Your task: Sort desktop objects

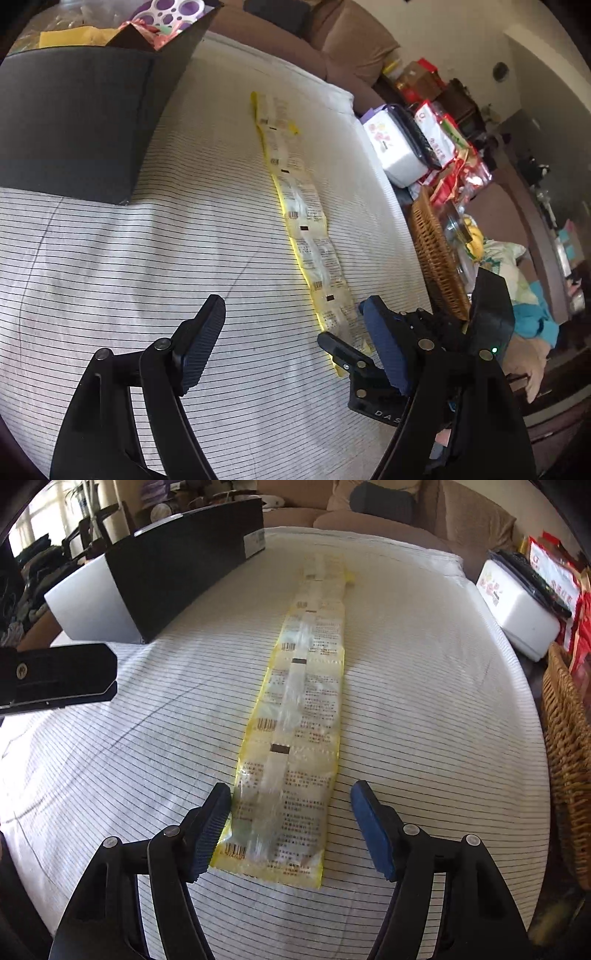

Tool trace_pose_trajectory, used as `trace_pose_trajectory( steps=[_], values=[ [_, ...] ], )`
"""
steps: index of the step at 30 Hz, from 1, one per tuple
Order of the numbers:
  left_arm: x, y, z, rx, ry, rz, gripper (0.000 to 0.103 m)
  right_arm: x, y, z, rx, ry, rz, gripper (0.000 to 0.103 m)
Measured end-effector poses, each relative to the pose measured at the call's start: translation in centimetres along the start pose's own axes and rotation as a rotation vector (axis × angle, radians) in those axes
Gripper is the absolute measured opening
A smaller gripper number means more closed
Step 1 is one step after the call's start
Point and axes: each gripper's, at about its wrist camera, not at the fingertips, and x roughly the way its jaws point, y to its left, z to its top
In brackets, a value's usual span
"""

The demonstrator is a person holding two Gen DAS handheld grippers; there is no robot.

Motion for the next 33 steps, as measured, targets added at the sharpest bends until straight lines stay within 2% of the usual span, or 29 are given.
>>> trace_pose_trajectory(
  steps=[1, 2, 3, 7, 11, 16, 20, 22, 25, 27, 29, 32, 33],
  values=[
    [0.1, -0.2, -0.1, 0.001, 0.004, -0.003, 0.075, -0.1, 0.2, 0.1, -0.010, -0.005, 0.017, 0.049],
    [0.1, -0.2, -0.2, -0.002, 0.009, -0.010, 0.075, -0.2, 0.4, 0.2, -0.020, -0.004, 0.018, 0.041],
    [0.2, -0.2, -0.2, -0.007, 0.017, -0.021, 0.075, -0.2, 0.5, 0.2, -0.026, -0.001, 0.021, 0.039],
    [0.7, -0.2, -0.2, -0.030, 0.040, -0.057, 0.076, -0.7, -0.7, 0.2, 0.064, 0.010, 0.109, 0.038],
    [0.9, -0.8, -0.1, -0.001, 0.036, -0.051, 0.076, -3.2, -3.1, -0.4, 0.230, -0.018, 0.255, 0.037],
    [-0.1, -3.5, 0.0, 0.210, -0.002, 0.022, 0.076, -7.7, -5.7, -0.5, 0.318, -0.053, 0.341, 0.037],
    [-1.0, -6.5, -1.1, 0.384, 0.013, -0.061, 0.076, -11.4, -7.4, 0.1, 0.366, -0.082, 0.375, 0.037],
    [-1.5, -8.6, -2.2, 0.493, -0.017, -0.082, 0.076, -13.2, -7.4, 0.5, 0.366, -0.084, 0.383, 0.037],
    [-1.0, -11.5, -3.7, 0.626, -0.021, -0.058, 0.076, -15.3, -6.9, 1.7, 0.329, -0.072, 0.377, 0.037],
    [-0.4, -12.4, -3.9, 0.660, -0.050, -0.009, 0.076, -16.6, -6.2, 2.4, 0.293, -0.059, 0.380, 0.037],
    [-0.3, -12.7, -3.4, 0.664, -0.073, 0.004, 0.076, -17.9, -5.3, 2.8, 0.260, -0.053, 0.385, 0.037],
    [-0.5, -12.7, -2.1, 0.667, -0.055, -0.077, 0.073, -20.0, -4.4, 3.3, 0.242, -0.061, 0.420, 0.037],
    [-0.5, -12.8, -1.7, 0.664, -0.031, -0.105, 0.062, -20.7, -4.2, 3.4, 0.241, -0.074, 0.430, 0.033]
  ],
)
